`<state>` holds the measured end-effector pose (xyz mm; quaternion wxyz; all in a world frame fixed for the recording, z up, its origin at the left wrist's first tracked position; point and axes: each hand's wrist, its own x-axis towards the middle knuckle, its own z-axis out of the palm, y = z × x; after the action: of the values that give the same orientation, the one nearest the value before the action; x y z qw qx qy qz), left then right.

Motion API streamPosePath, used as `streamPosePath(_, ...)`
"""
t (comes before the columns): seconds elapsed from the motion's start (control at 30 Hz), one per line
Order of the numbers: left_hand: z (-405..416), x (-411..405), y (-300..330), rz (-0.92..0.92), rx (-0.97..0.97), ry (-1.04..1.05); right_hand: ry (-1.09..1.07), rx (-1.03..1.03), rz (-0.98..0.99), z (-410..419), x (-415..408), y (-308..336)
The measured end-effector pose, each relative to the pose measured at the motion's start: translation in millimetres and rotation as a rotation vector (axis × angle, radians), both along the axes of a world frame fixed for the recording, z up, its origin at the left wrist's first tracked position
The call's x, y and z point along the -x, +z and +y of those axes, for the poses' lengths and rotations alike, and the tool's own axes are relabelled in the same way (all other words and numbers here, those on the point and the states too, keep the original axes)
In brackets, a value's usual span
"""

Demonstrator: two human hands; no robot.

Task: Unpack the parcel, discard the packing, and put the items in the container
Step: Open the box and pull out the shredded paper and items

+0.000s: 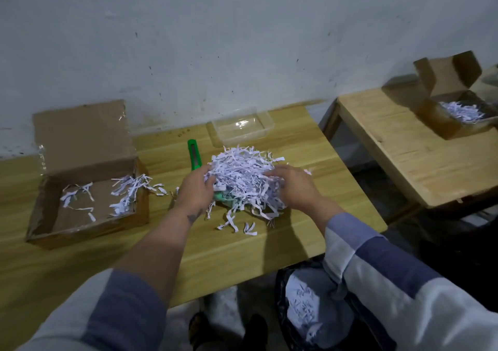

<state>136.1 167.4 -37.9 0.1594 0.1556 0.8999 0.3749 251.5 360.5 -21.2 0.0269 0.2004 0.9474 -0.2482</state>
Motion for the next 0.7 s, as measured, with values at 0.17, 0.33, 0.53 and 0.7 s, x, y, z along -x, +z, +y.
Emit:
streamPosePath(0.17, -9.0, 2.2, -6.3, 0.035, 0.065, -0.013, 0.159, -0.192, 0.102, -43.1, 15.2, 16.0)
streamPosePath(0.33, -9.9, 5.3, -4.6, 0.032, 0.052, -0.003, 0.28, -0.397, 0.321, -75.9, 26.9, -7.7)
streamPosePath(0.53, -12.0, 5.2, -6.2, 0.003, 0.043, 0.021, 0.251, -0.397, 0.172, -90.1, 38.8, -27.7)
streamPosePath(0.7, -14.1, 7.0, -6.1, -0.017, 0.041, 0.039, 0.158, -0.385, 0.265, -87.6, 40.8, -32.1)
